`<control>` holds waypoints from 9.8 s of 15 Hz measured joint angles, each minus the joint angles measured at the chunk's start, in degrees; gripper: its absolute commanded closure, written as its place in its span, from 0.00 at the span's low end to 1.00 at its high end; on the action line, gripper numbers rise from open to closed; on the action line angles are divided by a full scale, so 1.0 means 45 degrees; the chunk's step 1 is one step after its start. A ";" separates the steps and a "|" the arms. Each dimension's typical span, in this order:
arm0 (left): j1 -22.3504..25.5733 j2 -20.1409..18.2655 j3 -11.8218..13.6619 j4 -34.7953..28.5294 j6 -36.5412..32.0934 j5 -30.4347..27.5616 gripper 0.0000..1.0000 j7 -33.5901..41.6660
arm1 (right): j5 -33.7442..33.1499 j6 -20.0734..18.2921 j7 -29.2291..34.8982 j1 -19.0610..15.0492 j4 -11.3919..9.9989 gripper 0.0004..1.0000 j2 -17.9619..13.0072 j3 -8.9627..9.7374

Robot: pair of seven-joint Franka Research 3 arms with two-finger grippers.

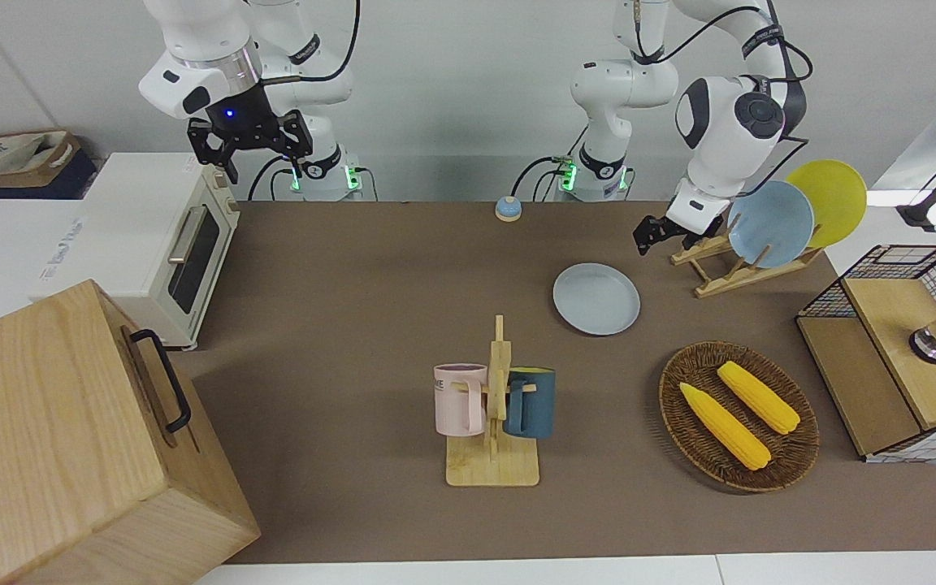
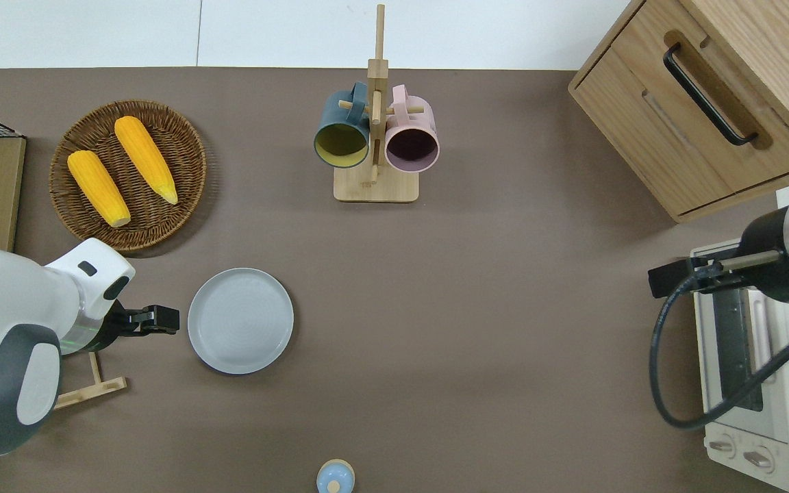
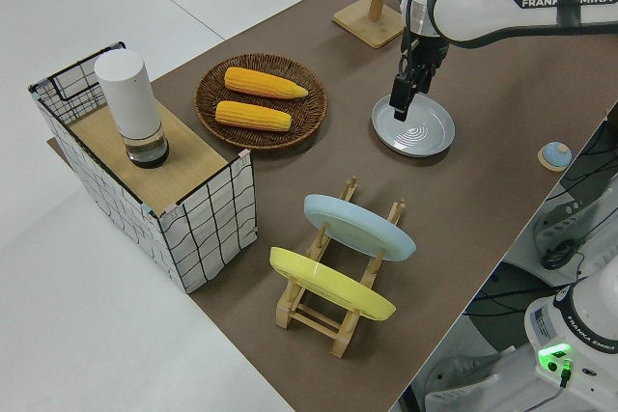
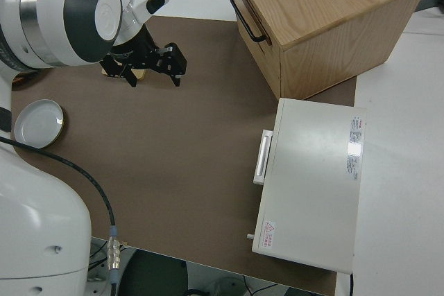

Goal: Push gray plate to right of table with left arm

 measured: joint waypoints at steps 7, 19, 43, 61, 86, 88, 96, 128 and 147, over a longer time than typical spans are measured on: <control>-0.0019 -0.0220 0.0012 -0.1670 0.1880 -0.0143 0.00 -0.0619 | 0.0000 0.0000 0.0000 0.0000 0.0000 0.02 0.0000 0.0000; -0.0537 -0.0201 -0.0516 -0.4096 0.5216 -0.0151 0.00 -0.1989 | 0.0000 0.0000 0.0000 0.0000 0.0000 0.02 0.0000 0.0000; -0.0846 0.0536 -0.0602 -0.4772 0.6861 -0.0152 1.00 -0.2585 | 0.0000 0.0000 0.0000 0.0000 0.0000 0.02 0.0000 0.0000; -0.2571 0.0530 -0.0787 -0.4643 0.6978 -0.0199 1.00 -0.5865 | 0.0000 0.0000 0.0000 0.0000 0.0000 0.02 0.0000 0.0000; -0.8065 0.5306 -0.1401 0.1200 0.7066 0.0760 1.00 -1.4704 | 0.0000 0.0000 0.0000 0.0000 0.0000 0.02 0.0000 0.0000; -0.8370 0.5738 -0.1404 0.1765 0.7058 0.1176 1.00 -1.5320 | 0.0000 0.0000 0.0000 0.0000 0.0000 0.02 0.0000 0.0000; -0.9285 0.6973 -0.1412 0.3522 0.6947 0.1463 1.00 -1.5737 | 0.0000 0.0000 0.0000 0.0000 0.0000 0.02 0.0000 0.0000; -0.7342 0.5401 -0.0818 0.7336 -0.1228 0.1431 0.01 -1.2387 | 0.0000 0.0000 0.0000 0.0000 0.0000 0.02 0.0000 0.0000; -0.0057 0.2290 0.0232 0.7621 -0.5143 0.0677 0.00 0.1404 | 0.0000 0.0000 0.0000 0.0000 0.0000 0.02 0.0000 0.0000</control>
